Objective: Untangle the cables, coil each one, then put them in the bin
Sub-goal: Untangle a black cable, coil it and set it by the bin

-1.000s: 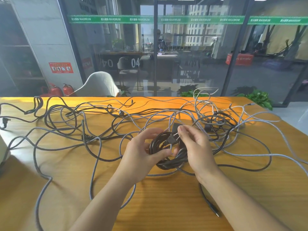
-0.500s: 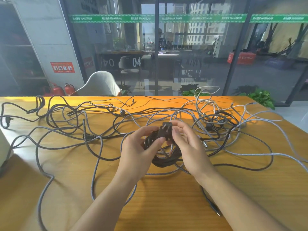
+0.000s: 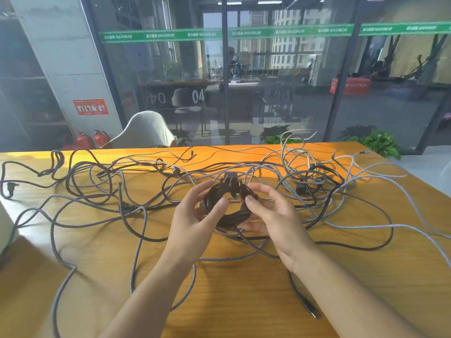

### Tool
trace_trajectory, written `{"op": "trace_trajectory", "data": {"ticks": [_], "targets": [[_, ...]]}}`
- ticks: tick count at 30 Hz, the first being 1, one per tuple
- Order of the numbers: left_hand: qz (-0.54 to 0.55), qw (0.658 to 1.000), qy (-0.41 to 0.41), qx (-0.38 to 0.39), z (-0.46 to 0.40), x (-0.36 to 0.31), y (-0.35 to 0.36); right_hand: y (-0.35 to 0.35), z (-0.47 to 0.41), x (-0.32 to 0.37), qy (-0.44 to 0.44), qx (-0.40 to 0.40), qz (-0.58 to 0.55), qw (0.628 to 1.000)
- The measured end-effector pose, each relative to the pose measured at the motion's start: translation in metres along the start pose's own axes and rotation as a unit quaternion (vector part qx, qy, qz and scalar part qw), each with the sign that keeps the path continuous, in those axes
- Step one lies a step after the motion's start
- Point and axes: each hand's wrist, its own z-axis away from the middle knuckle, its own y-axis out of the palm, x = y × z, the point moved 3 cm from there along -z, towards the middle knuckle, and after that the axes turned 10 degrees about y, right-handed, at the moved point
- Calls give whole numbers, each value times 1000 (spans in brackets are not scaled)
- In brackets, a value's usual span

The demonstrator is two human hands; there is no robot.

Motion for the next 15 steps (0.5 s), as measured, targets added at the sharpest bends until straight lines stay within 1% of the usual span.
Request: {"op": "trace_trajectory", "data": {"ticks": [3,7,10,13,15], "targets": [[-5,1000,-6,9,1,0,1,-2,0,0,-13,-13,-5,1000],[51,998,-31,-13,-1,2,-5,-2,0,3,-22,-11,10,1000],[67,997,-42,-21,-3,5,-10,-2,0,3,-30,-14,28,999],[80,996,-49,4,-4,7,-8,-4,0,2,-52,-32,92,994],[80,995,-46,28,-2,6,-3,-4,-2,1,-63,-18,135,989]]}}
